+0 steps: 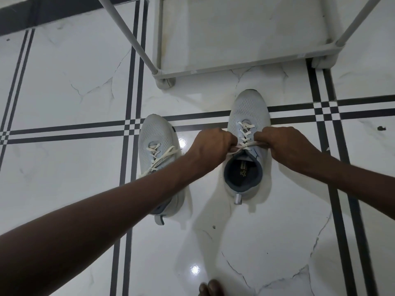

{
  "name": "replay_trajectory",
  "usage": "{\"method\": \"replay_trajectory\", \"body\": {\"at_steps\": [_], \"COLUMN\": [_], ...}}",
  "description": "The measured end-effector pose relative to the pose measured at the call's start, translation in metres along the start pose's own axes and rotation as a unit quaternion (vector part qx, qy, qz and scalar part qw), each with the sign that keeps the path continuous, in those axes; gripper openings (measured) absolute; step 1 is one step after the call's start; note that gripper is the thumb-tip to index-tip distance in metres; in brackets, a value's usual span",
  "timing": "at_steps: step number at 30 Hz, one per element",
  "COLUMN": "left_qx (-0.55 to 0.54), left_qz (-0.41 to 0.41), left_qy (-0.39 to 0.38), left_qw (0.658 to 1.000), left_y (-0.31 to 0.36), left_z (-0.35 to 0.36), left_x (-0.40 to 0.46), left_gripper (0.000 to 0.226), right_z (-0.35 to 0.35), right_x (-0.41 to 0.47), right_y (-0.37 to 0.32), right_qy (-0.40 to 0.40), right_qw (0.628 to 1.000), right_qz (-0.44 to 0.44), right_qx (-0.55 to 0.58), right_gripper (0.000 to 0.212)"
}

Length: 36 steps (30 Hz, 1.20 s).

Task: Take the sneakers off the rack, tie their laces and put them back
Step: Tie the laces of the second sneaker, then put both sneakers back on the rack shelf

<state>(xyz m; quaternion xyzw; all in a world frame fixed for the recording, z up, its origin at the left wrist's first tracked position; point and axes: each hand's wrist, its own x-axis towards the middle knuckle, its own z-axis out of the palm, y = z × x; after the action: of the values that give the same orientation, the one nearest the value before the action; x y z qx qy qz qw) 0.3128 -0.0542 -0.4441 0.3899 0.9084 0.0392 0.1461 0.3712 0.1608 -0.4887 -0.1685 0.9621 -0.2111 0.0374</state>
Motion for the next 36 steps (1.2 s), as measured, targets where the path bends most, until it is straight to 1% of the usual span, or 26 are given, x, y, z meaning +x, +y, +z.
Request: {"method": "replay_trajectory", "body": {"at_steps": [2,3,6,8,11,12,14,15,17,18,19,20,21,22,23,24,25,26,27,28,29,31,34,36], "left_qx": [0.016,0.022,0.012,0.007,0.007,0.009,-0.013,-0.038,-0.073,-0.081,-0.089,-0.095,-0.111,-0.146,-0.201,-0.270,-0.344,-0.405,-0.445,-0.453,-0.447,-0.429,-0.429,-0.437], "left_qz": [0.018,0.025,0.046,0.046,0.040,0.039,0.021,0.002,-0.064,-0.110,-0.161,-0.220,-0.273,-0.319,-0.352,-0.381,-0.409,-0.438,-0.461,-0.472,-0.475,-0.476,-0.461,-0.455], "left_qy": [-0.024,-0.038,-0.062,-0.069,-0.089,-0.097,-0.085,-0.062,0.004,0.027,0.042,0.034,0.006,-0.036,-0.078,-0.117,-0.147,-0.162,-0.153,-0.131,-0.099,-0.040,-0.007,0.010], "left_qw": [0.999,0.999,0.997,0.997,0.995,0.994,0.996,0.997,0.995,0.990,0.982,0.970,0.955,0.936,0.911,0.877,0.832,0.786,0.752,0.745,0.752,0.766,0.776,0.776], "left_y": [-0.007,-0.009,-0.012,-0.013,-0.015,-0.015,-0.016,-0.018,-0.028,-0.035,-0.044,-0.057,-0.065,-0.075,-0.087,-0.096,-0.100,-0.104,-0.107,-0.106,-0.101,-0.091,-0.074,-0.068], "left_z": [0.004,0.006,0.014,0.016,0.018,0.017,0.011,0.006,-0.010,-0.019,-0.027,-0.031,-0.038,-0.041,-0.038,-0.033,-0.028,-0.019,-0.006,0.004,0.013,0.026,0.032,0.036], "left_x": [-0.006,-0.010,-0.021,-0.023,-0.023,-0.022,-0.022,-0.023,-0.030,-0.038,-0.047,-0.060,-0.074,-0.090,-0.107,-0.126,-0.144,-0.158,-0.169,-0.175,-0.177,-0.171,-0.157,-0.149], "left_gripper": [0.021,0.022,0.023,0.022,0.020,0.019,0.017,0.020,0.037,0.043,0.050,0.059,0.071,0.081,0.082,0.075,0.071,0.076,0.079,0.073,0.065,0.057,0.037,0.033], "right_z": [0.002,0.002,0.001,0.002,0.002,0.001,-0.003,-0.005,-0.012,-0.013,-0.015,-0.015,-0.014,-0.012,-0.009,-0.003,0.001,0.005,0.006,0.008,0.010,0.014,0.021,0.025], "right_x": [0.001,0.001,0.000,-0.001,-0.002,-0.001,0.000,-0.001,-0.006,-0.011,-0.016,-0.021,-0.026,-0.030,-0.032,-0.032,-0.029,-0.026,-0.021,-0.015,-0.010,-0.001,0.006,0.011], "right_y": [0.005,0.006,0.005,0.003,0.003,0.002,-0.004,-0.007,-0.015,-0.018,-0.021,-0.023,-0.025,-0.029,-0.033,-0.038,-0.043,-0.047,-0.052,-0.054,-0.057,-0.059,-0.064,-0.068], "right_qy": [-0.015,-0.022,-0.036,-0.042,-0.039,-0.032,-0.020,-0.009,0.036,0.058,0.052,0.014,-0.043,-0.096,-0.134,-0.151,-0.152,-0.140,-0.127,-0.116,-0.111,-0.103,-0.102,-0.111], "right_qw": [1.000,0.999,0.997,0.994,0.994,0.995,0.998,1.000,0.992,0.980,0.962,0.941,0.918,0.895,0.881,0.878,0.881,0.884,0.883,0.882,0.883,0.891,0.902,0.907], "right_qz": [0.000,-0.005,-0.050,-0.071,-0.070,-0.064,-0.032,0.000,0.108,0.175,0.245,0.310,0.357,0.383,0.393,0.387,0.377,0.373,0.372,0.373,0.370,0.357,0.339,0.326], "right_qx": [-0.020,-0.025,-0.043,-0.066,-0.077,-0.071,-0.041,-0.013,0.053,0.080,0.105,0.134,0.170,0.206,0.228,0.238,0.241,0.247,0.256,0.264,0.266,0.260,0.248,0.241], "right_gripper": [0.018,0.018,0.026,0.030,0.032,0.029,0.014,0.014,0.039,0.049,0.057,0.066,0.078,0.087,0.092,0.089,0.083,0.077,0.072,0.067,0.062,0.055,0.051,0.051]}}
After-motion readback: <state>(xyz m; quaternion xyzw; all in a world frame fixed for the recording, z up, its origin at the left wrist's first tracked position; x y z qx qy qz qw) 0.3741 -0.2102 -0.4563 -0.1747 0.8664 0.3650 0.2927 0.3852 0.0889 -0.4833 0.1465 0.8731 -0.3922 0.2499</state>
